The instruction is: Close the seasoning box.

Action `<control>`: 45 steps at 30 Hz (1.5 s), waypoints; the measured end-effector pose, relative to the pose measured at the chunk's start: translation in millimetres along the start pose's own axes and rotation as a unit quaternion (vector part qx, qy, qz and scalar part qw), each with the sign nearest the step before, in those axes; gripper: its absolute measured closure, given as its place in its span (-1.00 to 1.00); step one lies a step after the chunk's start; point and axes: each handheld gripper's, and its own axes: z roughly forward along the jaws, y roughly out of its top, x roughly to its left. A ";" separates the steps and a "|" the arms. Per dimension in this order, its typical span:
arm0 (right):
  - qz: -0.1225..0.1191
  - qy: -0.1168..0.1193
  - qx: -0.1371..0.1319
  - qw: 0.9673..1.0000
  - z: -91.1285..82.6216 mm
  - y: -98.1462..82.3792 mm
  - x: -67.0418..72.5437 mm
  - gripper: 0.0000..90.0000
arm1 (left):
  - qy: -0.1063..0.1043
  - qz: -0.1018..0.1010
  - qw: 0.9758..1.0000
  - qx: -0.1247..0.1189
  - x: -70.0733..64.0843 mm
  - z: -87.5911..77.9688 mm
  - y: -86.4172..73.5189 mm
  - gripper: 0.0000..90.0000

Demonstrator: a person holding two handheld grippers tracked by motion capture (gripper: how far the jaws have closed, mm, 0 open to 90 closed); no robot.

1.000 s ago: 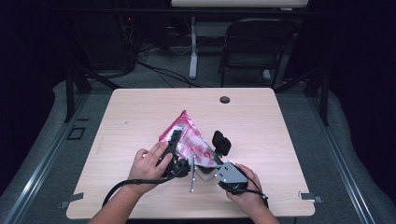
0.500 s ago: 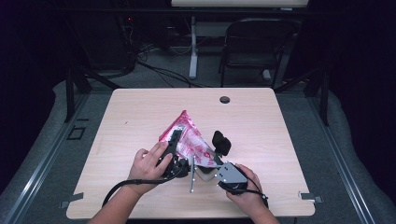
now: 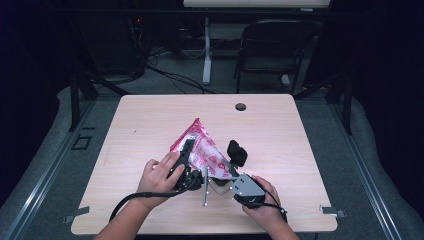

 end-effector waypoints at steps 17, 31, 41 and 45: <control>0.001 -0.002 -0.001 1.000 -0.3 -0.2 -0.8 1.00 | 0.000 -0.001 1.000 -0.002 0.1 0.4 0.5 0.56; 0.001 0.000 0.000 1.000 0.1 -0.1 -0.4 1.00 | -0.002 -0.002 1.000 -0.001 0.2 0.6 0.1 0.56; 0.002 -0.001 0.000 1.000 -0.1 -0.1 -0.4 1.00 | -0.001 -0.001 1.000 -0.001 0.2 0.4 0.2 0.56; 0.001 -0.001 0.000 1.000 0.1 -0.1 -0.3 1.00 | -0.002 -0.002 1.000 -0.001 0.2 0.6 0.0 0.56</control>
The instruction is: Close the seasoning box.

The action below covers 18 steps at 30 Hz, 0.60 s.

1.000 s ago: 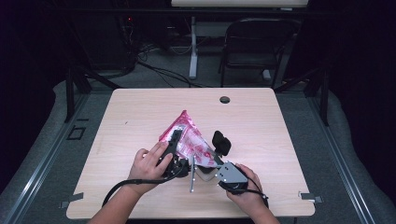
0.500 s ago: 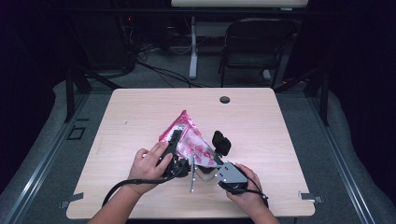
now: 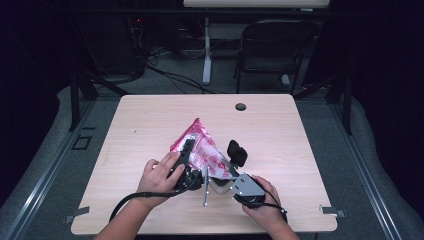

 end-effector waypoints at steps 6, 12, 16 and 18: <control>0.000 0.000 -0.001 1.000 0.0 -0.3 -0.1 1.00 | 0.001 0.000 1.000 -0.002 0.0 0.0 0.4 0.56; -0.001 0.000 -0.001 1.000 0.0 -0.6 0.3 1.00 | 0.004 0.004 1.000 -0.003 0.9 -0.2 0.9 0.56; -0.001 0.000 0.001 1.000 0.2 -0.8 0.6 0.99 | 0.005 0.005 1.000 -0.004 0.8 -0.2 1.0 0.55; -0.002 -0.001 -0.001 1.000 0.2 -0.7 0.7 1.00 | 0.007 0.004 1.000 -0.005 1.1 -0.1 0.9 0.55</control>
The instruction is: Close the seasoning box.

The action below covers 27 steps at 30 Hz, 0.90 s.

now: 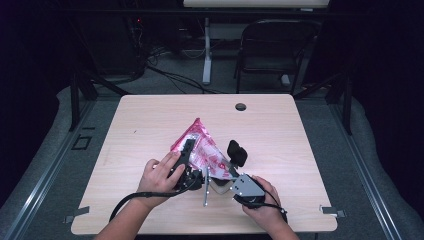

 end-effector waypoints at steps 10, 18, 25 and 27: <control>0.002 -0.001 0.000 1.000 -0.5 0.1 -1.0 1.00 | -0.003 -0.001 1.000 0.002 -0.4 -0.2 0.0 0.55; 0.001 -0.003 0.000 1.000 -1.1 0.4 -1.2 1.00 | 0.000 0.004 1.000 0.001 0.5 -0.4 0.0 0.55; 0.003 -0.004 -0.002 1.000 -1.3 0.4 -1.9 0.99 | -0.007 0.002 1.000 0.002 0.1 0.2 -0.1 0.55; 0.003 -0.003 -0.002 1.000 -1.4 0.4 -2.2 0.99 | -0.005 0.002 1.000 0.002 0.0 0.0 -0.1 0.55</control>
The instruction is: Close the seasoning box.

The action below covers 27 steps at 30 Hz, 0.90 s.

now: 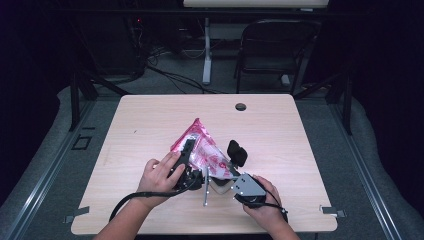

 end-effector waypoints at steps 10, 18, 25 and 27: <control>-0.001 0.001 0.002 1.000 0.3 0.4 1.4 0.99 | -0.001 0.001 1.000 0.000 1.3 -0.1 -0.6 0.55; -0.002 0.004 0.002 1.000 1.8 -0.2 2.5 0.99 | -0.005 -0.005 1.000 -0.001 0.1 0.6 -0.6 0.55; -0.002 0.006 0.004 1.000 2.4 -0.4 3.1 0.99 | 0.000 -0.001 1.000 -0.003 0.8 0.3 -0.5 0.55; -0.002 0.006 0.005 1.000 2.9 -0.4 3.6 0.99 | 0.002 0.001 1.000 -0.003 0.9 0.0 -0.4 0.55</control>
